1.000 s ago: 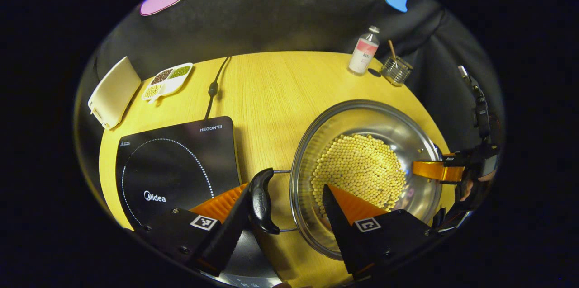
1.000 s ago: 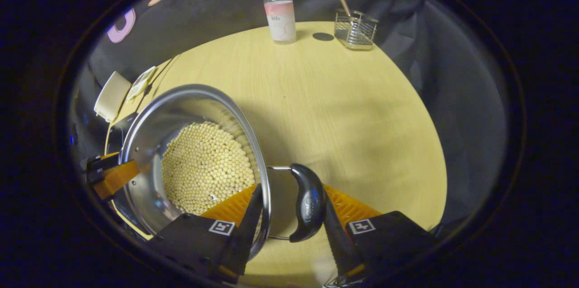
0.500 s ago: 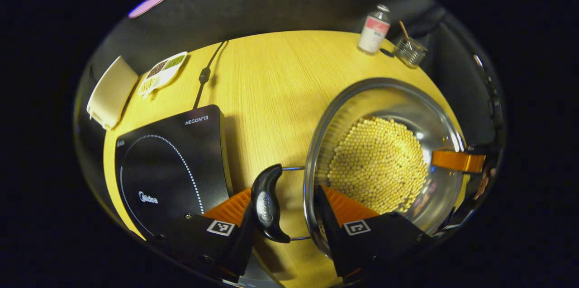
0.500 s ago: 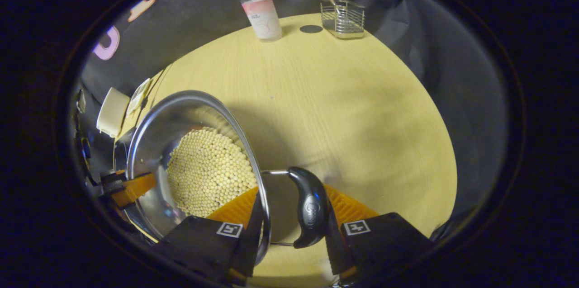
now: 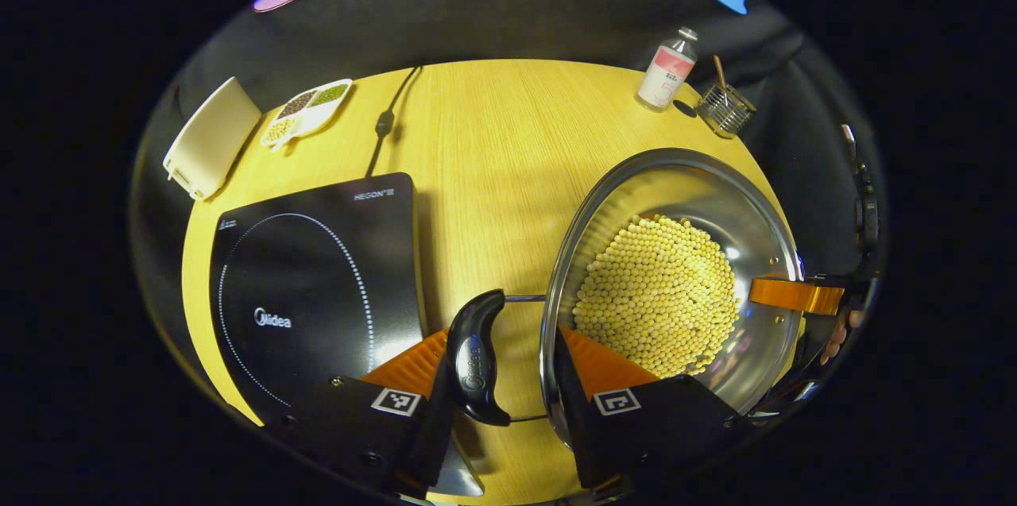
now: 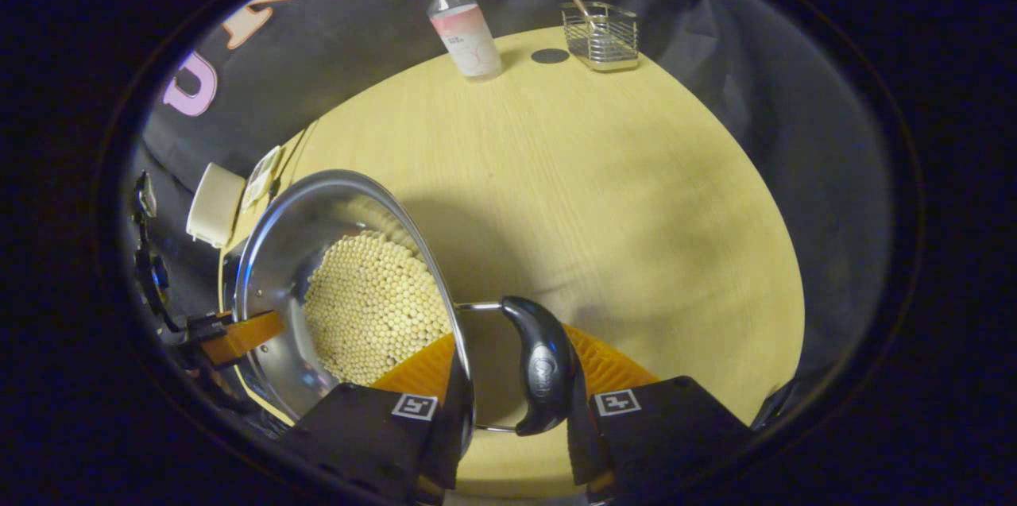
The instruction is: First push the handle of the pot to place it horizontally, then grasp the pot with both hands and set it on the induction cooktop.
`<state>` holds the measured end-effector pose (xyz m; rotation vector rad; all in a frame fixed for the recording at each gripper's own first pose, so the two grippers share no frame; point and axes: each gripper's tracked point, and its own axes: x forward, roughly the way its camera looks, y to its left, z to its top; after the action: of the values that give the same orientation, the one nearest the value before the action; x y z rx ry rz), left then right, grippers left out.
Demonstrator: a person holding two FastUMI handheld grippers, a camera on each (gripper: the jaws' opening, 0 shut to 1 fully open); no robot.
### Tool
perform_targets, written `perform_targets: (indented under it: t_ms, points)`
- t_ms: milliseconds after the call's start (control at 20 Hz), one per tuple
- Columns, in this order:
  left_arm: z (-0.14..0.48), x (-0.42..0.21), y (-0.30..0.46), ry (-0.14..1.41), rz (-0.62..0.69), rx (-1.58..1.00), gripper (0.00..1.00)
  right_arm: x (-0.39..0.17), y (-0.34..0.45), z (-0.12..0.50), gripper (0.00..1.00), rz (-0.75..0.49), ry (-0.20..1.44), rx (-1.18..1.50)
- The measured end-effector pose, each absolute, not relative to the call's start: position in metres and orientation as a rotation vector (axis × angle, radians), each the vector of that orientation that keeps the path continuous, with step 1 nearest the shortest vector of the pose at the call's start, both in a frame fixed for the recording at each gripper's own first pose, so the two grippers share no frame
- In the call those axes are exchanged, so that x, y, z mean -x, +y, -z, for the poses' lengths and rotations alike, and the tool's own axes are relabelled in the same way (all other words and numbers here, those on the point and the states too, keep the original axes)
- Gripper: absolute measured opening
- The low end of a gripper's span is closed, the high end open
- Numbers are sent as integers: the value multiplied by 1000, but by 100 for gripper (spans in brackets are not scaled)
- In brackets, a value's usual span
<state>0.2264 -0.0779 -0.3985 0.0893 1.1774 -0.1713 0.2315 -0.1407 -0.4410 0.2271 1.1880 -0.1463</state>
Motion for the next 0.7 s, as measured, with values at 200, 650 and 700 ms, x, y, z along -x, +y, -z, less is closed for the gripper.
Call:
perform_targets:
  t_ms: [200, 650, 700]
  points:
    - [379, -220, -58, 1156, 136, -83, 64, -235, -141, 442, 56, 103, 1162, -217]
    - [330, -203, -10, 1083, 65, -78, 64, -238, -127, 438, 49, 14, 1118, -202]
    - [329, -205, 1, 1071, 70, -86, 64, -238, -123, 436, 49, 13, 1118, -204]
